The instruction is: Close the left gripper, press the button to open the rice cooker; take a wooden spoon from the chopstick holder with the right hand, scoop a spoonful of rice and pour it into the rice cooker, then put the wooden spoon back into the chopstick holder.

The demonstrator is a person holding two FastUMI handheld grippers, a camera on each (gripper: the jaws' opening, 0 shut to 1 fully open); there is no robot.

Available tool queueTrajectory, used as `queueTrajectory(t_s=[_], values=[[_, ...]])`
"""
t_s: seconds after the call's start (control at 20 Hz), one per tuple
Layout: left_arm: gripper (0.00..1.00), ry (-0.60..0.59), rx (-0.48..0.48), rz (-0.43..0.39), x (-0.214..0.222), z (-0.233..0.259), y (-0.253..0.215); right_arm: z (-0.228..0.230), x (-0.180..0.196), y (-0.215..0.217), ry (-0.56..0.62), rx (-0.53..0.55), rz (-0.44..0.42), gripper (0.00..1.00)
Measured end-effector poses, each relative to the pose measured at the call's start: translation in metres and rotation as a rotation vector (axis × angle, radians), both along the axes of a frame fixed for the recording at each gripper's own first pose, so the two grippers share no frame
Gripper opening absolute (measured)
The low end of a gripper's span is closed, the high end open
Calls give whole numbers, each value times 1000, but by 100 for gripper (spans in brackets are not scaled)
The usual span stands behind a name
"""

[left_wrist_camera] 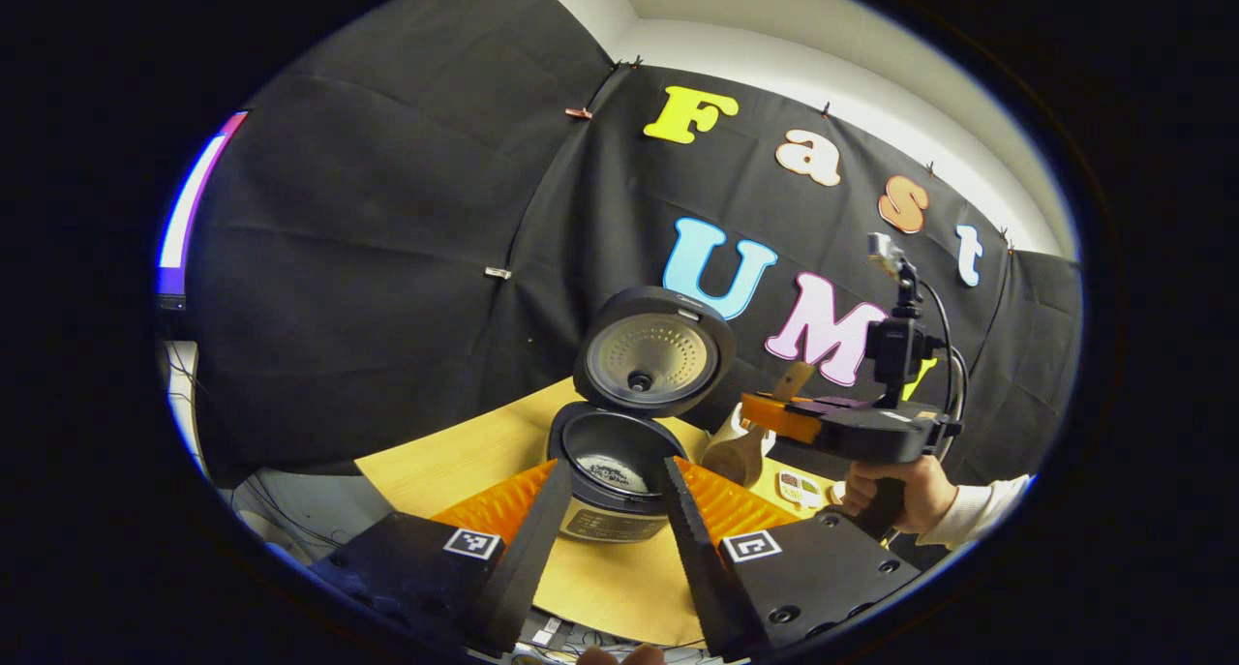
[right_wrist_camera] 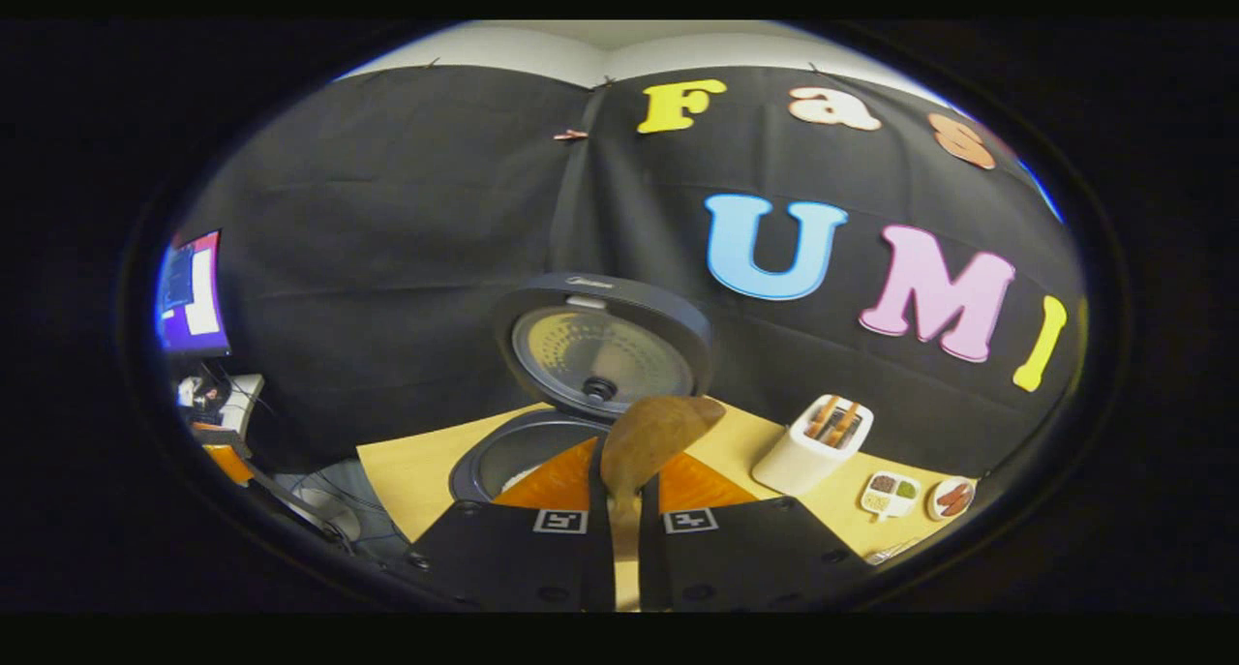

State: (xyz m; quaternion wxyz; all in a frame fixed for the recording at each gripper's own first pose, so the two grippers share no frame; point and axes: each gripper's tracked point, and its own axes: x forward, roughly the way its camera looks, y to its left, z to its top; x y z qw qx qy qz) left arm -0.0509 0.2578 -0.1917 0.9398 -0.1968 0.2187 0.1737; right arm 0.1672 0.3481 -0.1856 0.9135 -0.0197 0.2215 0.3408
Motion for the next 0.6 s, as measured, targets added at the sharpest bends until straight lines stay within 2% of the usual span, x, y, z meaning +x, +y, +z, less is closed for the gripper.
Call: queueTrajectory(t_s=[0.25, 0.3, 0.35, 0.4, 0.45, 0.5, 0.6], values=[[69, 1, -5, -44, 16, 0, -25, 3, -3, -77, 59, 25, -77, 10], [69, 2, -9, -56, 19, -1, -33, 4, -4, -93, 70, 35, -99, 10], [69, 3, -13, -66, 23, -1, -39, 3, -5, -108, 87, 48, -123, 14], [69, 5, -15, -76, 26, -2, -46, 4, -5, -122, 103, 65, -150, 10], [69, 5, -15, -87, 30, -1, -52, 2, -4, -137, 122, 82, -180, 14], [69, 6, -13, -99, 34, -1, -60, 0, -2, -154, 138, 97, -215, 10], [69, 8, -8, -120, 41, 1, -73, -9, 3, -192, 176, 123, -297, 14]])
